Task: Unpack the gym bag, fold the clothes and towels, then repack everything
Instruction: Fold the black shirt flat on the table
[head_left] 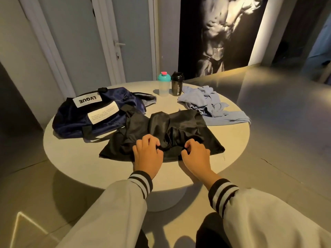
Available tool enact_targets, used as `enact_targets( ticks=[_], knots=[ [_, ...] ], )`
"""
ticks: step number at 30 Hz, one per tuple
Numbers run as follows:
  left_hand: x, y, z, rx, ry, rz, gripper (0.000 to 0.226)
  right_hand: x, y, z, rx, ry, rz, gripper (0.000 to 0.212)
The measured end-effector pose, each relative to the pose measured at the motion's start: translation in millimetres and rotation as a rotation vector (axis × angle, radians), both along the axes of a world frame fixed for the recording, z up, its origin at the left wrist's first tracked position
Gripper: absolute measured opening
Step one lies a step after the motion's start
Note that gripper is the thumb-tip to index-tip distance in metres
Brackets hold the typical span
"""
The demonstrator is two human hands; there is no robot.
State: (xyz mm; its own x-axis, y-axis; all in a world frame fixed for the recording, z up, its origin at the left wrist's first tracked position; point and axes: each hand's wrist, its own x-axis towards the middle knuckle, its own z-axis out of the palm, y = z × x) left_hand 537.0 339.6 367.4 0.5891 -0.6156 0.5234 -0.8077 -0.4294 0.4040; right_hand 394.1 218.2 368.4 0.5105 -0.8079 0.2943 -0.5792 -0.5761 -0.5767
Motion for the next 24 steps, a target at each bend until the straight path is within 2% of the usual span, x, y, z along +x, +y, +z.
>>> enact_targets(
  ticks=[2,5,8,9,12,13,16,18,20,24],
  knots=[
    [-13,-16,4,-0.020,-0.014,-0.069,0.021,-2,0,1,-0.020,-0.013,0.002,0.004],
    [-22,-32,1,0.022,0.065,-0.163,0.021,-6,2,0,-0.030,-0.072,-0.002,0.013],
    [-18,-35,-7,0.086,0.170,-0.147,0.044,-9,-3,-3,0.003,-0.185,-0.036,0.014],
    [-14,-33,-9,0.084,0.176,-0.133,0.049,-9,-4,-3,0.009,-0.191,-0.049,0.019],
    [4,-26,-10,0.112,0.210,-0.079,0.056,-5,-12,-3,-0.004,-0.091,-0.091,0.057],
    [9,-25,-10,0.124,0.230,-0.051,0.057,-4,-14,-4,-0.015,-0.033,-0.098,0.061],
    [6,-28,-7,0.186,0.090,-0.037,0.061,-4,-16,-6,0.006,0.081,-0.096,0.044],
    [-9,-40,2,0.170,0.010,-0.118,0.060,-6,-18,-5,0.053,0.059,-0.103,0.040],
    [-29,-57,11,0.161,-0.038,-0.201,0.059,-11,-23,-3,0.019,0.054,-0.128,0.040],
    [-57,-82,7,0.192,0.037,-0.280,0.066,-32,-40,1,-0.016,0.121,-0.210,0.044]
  ],
)
